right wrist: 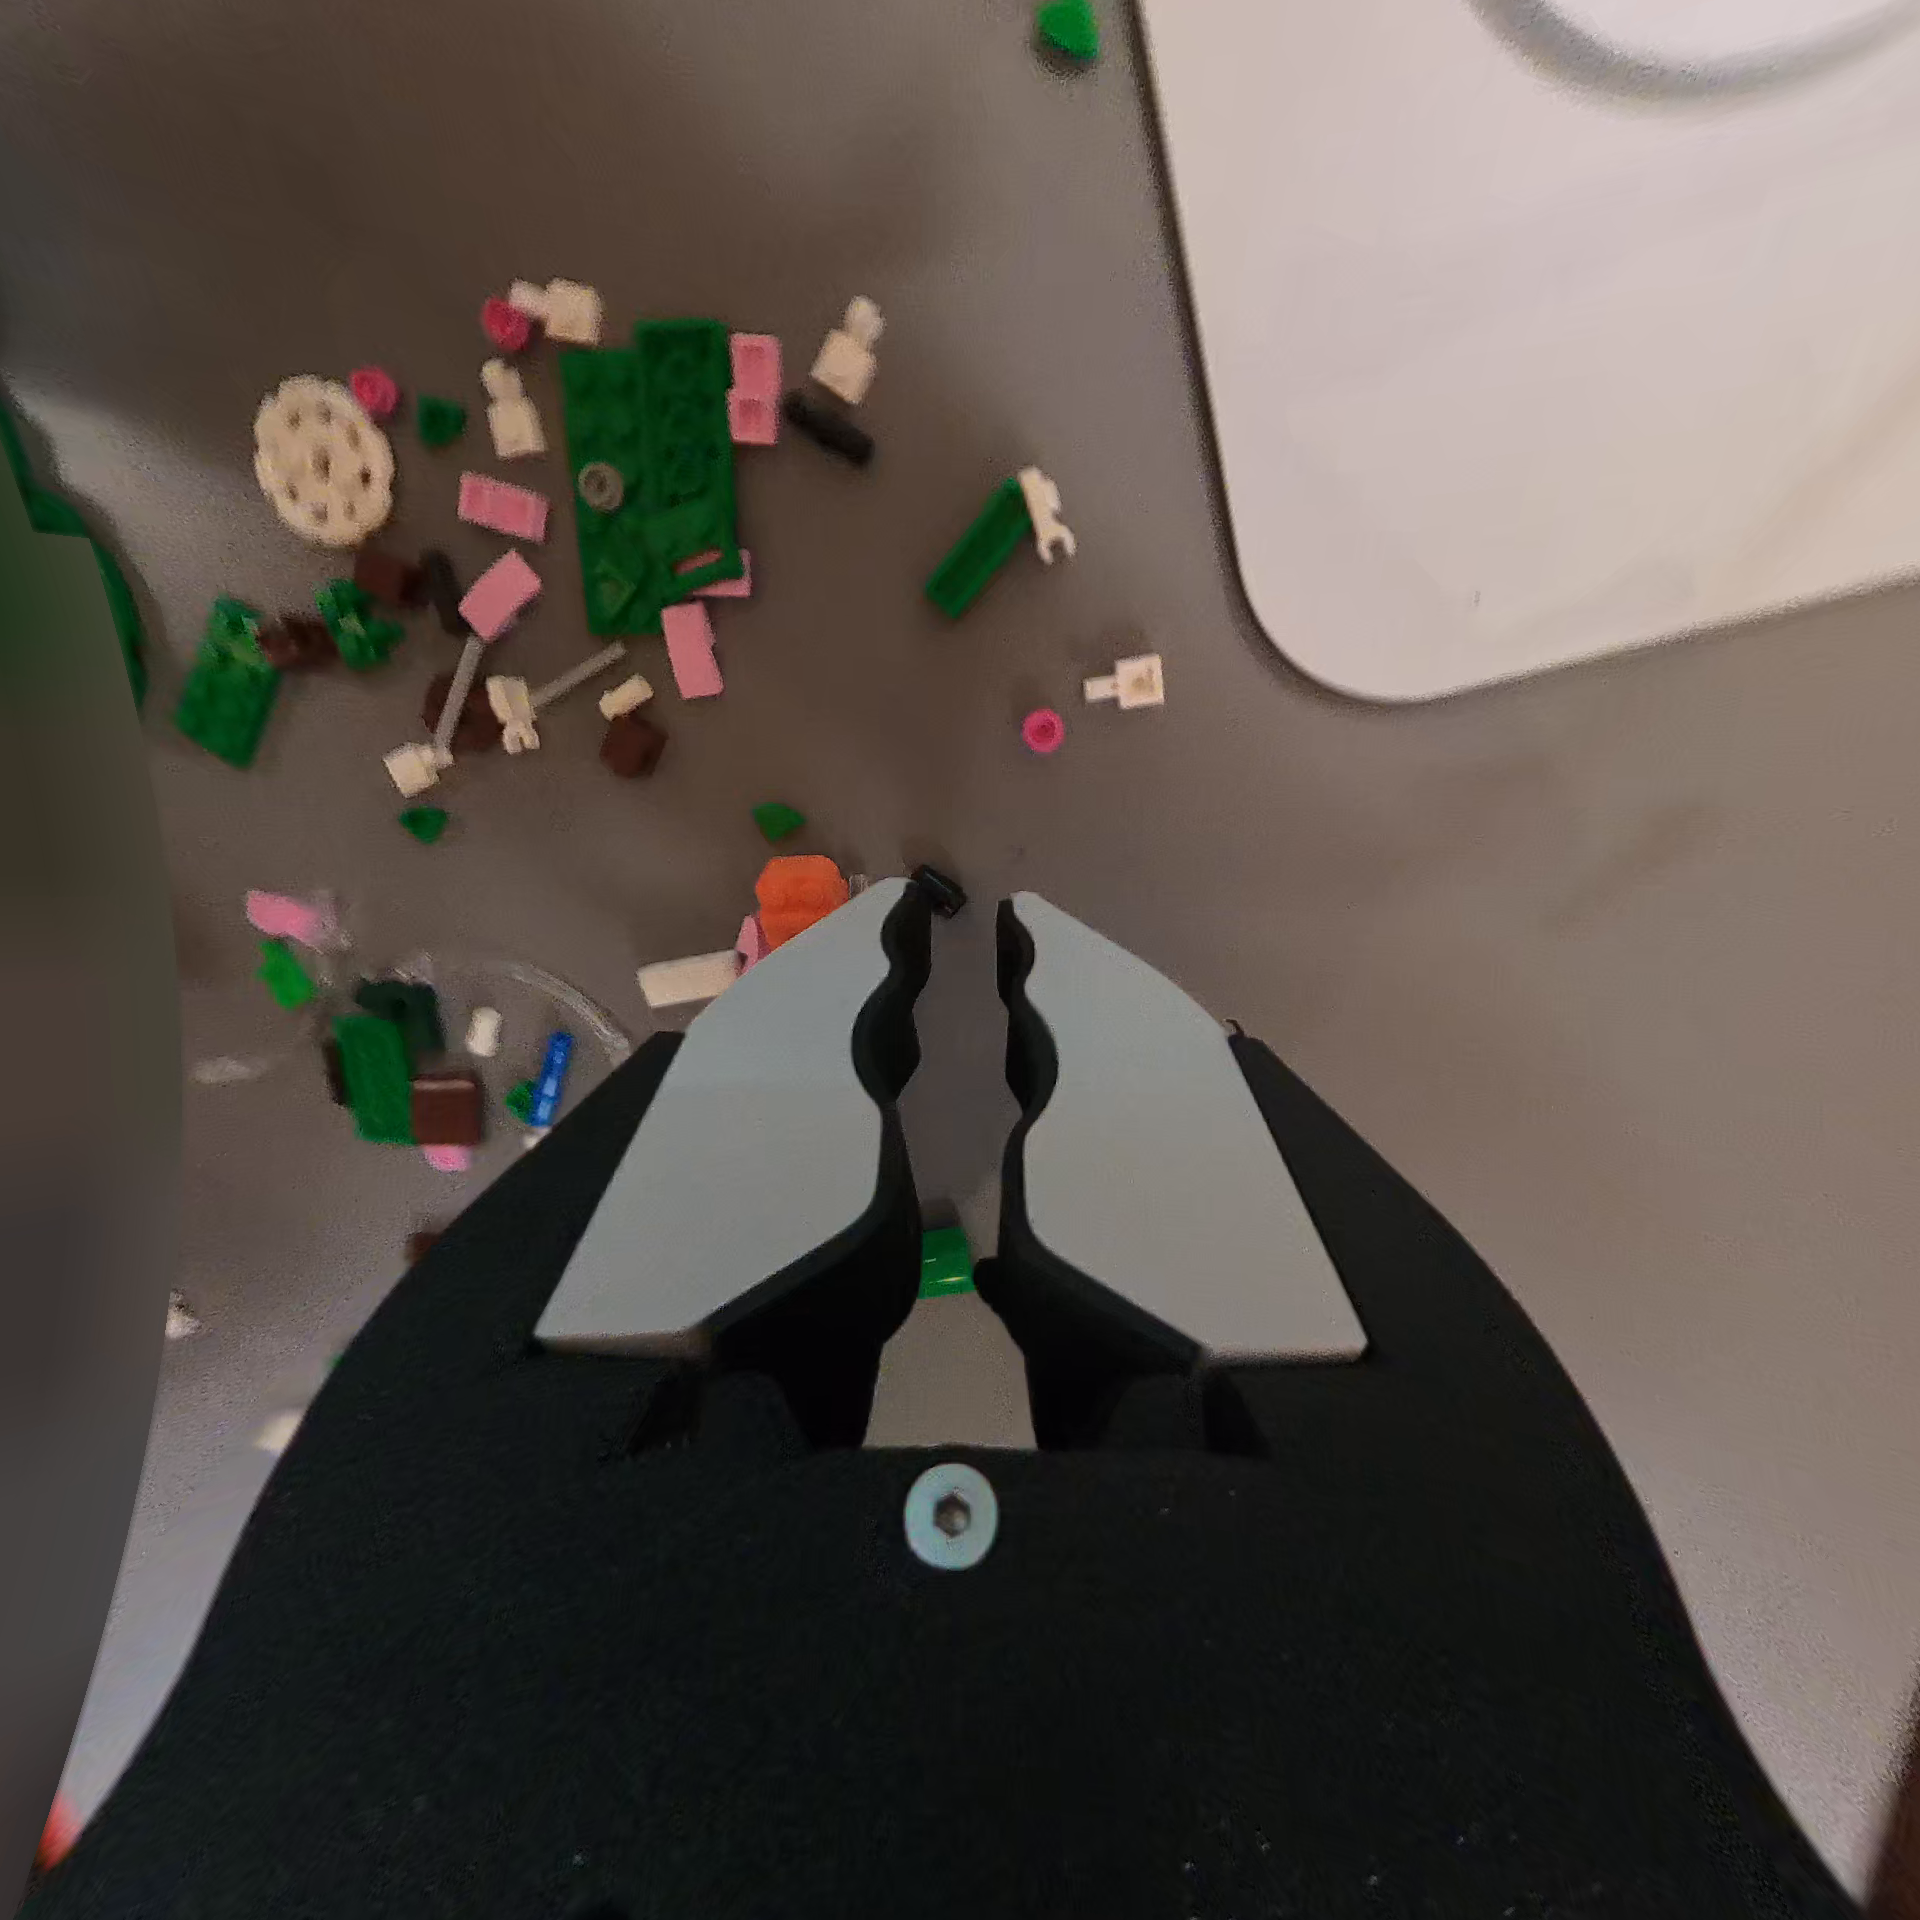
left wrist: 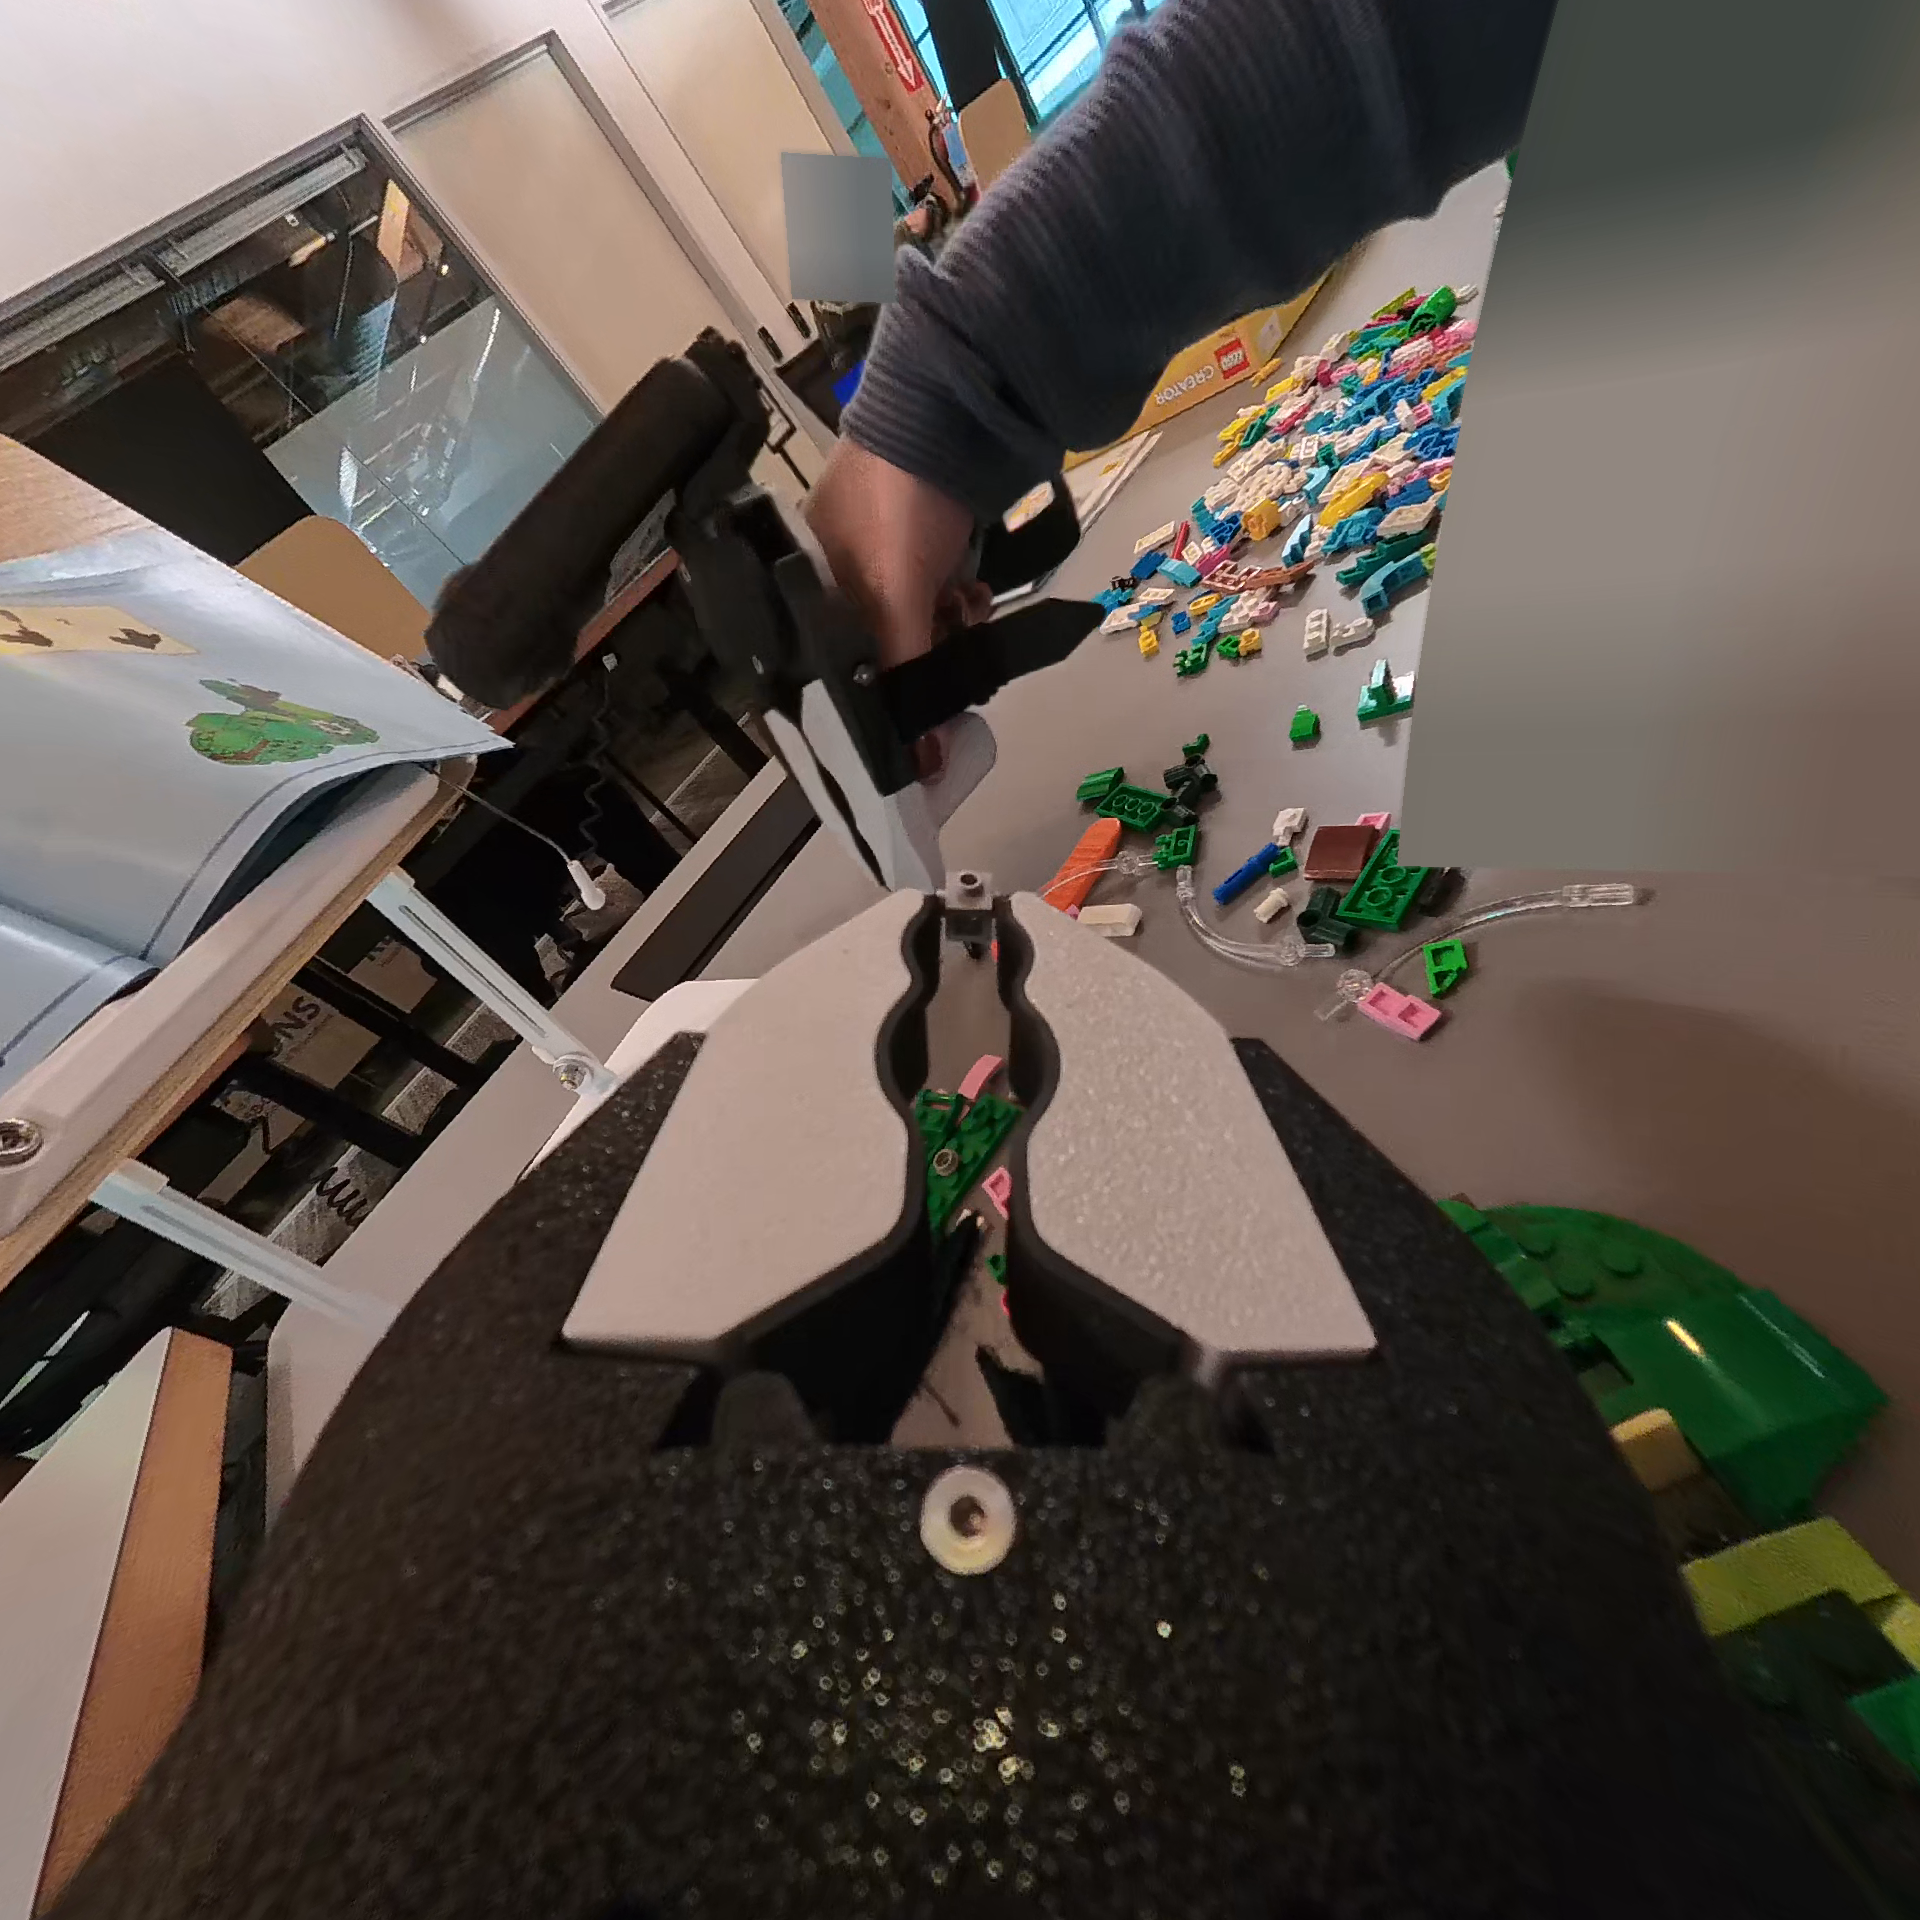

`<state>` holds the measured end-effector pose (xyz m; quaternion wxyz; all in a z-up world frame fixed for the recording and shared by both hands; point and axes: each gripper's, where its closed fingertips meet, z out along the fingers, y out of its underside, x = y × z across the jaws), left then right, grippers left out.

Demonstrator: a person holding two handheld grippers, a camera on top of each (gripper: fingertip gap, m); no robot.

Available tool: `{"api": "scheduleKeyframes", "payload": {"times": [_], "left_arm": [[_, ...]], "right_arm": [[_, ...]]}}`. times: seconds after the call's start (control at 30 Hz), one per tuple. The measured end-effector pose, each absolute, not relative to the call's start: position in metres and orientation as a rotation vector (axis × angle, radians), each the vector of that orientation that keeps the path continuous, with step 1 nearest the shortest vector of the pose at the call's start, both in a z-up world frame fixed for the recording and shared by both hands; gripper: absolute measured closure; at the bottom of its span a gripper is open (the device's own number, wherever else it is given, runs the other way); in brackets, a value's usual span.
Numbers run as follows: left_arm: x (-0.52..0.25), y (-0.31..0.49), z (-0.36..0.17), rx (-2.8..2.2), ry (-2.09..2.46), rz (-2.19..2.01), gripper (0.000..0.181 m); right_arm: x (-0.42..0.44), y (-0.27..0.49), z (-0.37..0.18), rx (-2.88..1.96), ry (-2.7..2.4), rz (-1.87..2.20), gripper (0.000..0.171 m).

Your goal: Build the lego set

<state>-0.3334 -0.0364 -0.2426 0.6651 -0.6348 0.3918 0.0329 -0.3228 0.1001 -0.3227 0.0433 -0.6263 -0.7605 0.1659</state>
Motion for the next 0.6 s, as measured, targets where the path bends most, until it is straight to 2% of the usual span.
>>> {"api": "scheduleKeyframes", "payload": {"times": [0.1,0.3,0.6], "left_arm": [[-0.333,-0.036,-0.243,-1.435,0.886,0.072,0.172],[-0.331,-0.036,-0.245,-1.444,0.904,0.064,0.172],[-0.332,-0.036,-0.244,-1.442,0.903,0.062,0.172]], "right_arm": [[-0.321,0.093,-0.321,-1.508,-2.514,0.435,0.159],[-0.31,0.099,-0.329,-0.834,-2.764,-0.006,0.16],[-0.319,0.1,-0.341,-0.684,-2.917,-0.111,0.159]]}}
